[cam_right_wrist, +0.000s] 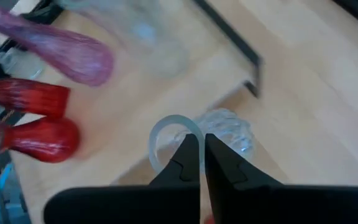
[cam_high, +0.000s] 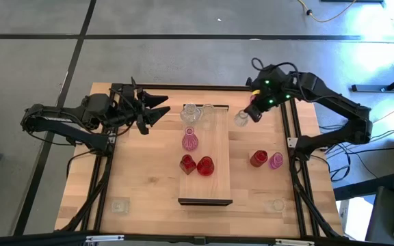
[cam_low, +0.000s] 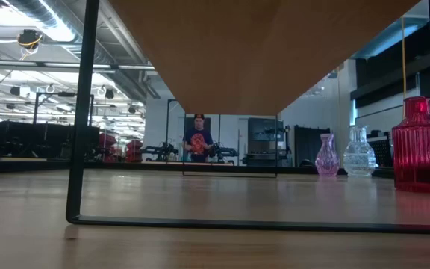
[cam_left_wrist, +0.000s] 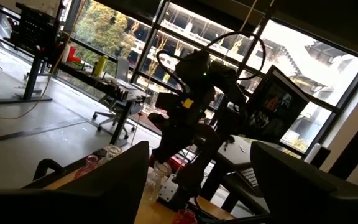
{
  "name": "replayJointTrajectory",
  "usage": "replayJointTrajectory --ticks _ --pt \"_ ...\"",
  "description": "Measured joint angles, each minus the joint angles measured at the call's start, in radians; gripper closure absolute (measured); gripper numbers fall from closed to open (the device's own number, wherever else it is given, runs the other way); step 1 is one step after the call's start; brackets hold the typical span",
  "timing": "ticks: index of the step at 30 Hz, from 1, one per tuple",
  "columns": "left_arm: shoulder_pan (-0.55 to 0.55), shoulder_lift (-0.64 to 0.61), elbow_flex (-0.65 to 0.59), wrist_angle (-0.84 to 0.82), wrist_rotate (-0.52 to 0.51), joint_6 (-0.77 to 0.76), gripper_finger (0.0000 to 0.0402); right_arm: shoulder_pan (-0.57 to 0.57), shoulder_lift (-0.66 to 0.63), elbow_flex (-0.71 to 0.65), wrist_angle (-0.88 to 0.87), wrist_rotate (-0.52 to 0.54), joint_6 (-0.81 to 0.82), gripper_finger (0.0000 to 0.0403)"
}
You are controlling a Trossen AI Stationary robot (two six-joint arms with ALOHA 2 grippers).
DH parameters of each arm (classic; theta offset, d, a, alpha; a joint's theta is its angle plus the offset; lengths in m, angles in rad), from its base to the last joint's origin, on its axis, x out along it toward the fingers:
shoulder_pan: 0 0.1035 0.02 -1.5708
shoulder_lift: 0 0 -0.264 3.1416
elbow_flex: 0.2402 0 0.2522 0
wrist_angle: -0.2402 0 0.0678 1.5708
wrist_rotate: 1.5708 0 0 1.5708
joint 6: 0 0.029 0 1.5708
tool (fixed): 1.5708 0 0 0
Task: Sort vases onto shelf
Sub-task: Put the transparent vase on the shelf aligned with the other transparent vases
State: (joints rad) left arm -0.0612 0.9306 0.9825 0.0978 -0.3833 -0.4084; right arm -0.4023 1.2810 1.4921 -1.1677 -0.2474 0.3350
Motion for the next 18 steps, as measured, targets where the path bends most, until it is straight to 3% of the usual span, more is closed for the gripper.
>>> replayJointTrajectory --ticks 10,18 --pt "0.0 0.0 0.0 0.0 -0.005 -0.001 0.0127 0.064 0.184 0.147 0.022 0.004 -0.024 0.0403" --pt "-0.001 0.0 0.0 0.0 0.008 -0.006 0.0127 0.062 0.251 0.166 0.028 -0.027 -0.033 0.0403"
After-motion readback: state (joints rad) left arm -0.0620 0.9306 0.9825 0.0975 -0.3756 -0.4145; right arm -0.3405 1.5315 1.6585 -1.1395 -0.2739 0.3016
